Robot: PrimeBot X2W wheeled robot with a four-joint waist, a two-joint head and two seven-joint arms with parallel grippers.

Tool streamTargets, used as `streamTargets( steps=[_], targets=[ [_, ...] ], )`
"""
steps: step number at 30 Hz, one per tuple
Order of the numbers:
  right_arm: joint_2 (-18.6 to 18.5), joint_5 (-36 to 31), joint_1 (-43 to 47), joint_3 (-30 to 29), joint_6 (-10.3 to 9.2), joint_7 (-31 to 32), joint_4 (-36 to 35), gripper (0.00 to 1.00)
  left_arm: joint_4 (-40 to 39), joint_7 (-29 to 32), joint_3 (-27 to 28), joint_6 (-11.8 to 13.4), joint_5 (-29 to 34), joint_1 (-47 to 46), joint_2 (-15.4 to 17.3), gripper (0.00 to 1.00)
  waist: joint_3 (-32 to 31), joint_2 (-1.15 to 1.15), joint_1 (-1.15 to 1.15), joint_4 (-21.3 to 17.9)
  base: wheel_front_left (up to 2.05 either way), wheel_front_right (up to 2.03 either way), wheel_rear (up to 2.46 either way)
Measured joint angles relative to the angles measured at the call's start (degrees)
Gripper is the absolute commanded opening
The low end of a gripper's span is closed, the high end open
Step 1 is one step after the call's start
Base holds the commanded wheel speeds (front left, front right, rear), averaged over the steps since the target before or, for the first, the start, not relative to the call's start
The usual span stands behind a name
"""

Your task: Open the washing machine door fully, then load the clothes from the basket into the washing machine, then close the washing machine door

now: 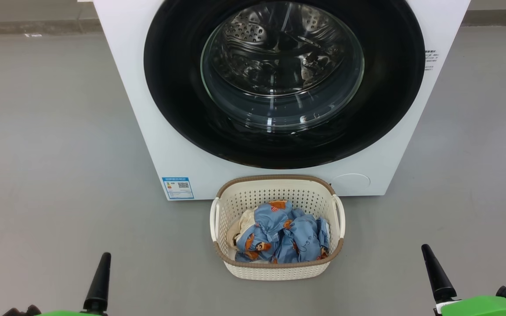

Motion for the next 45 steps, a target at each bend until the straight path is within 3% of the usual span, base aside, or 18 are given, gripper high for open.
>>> streamTargets(
  steps=[20,45],
  targets=[
    [-1.4,-14.6,-1.0,1.1,0.00,-3.2,1.5,1.00,-1.9,-3.2,-1.1,0.0,16.1,0.0,0.3,1.00,0.0,0.00,0.00,0.4,0.00,0.00,0.00],
    [-2.5,-31.1,-1.6,1.8,0.00,-7.3,2.9,1.00,-3.6,-7.3,-3.0,-0.1,31.4,0.2,1.0,1.00,0.0,0.00,0.00,0.7,0.00,0.00,0.00]
  ],
)
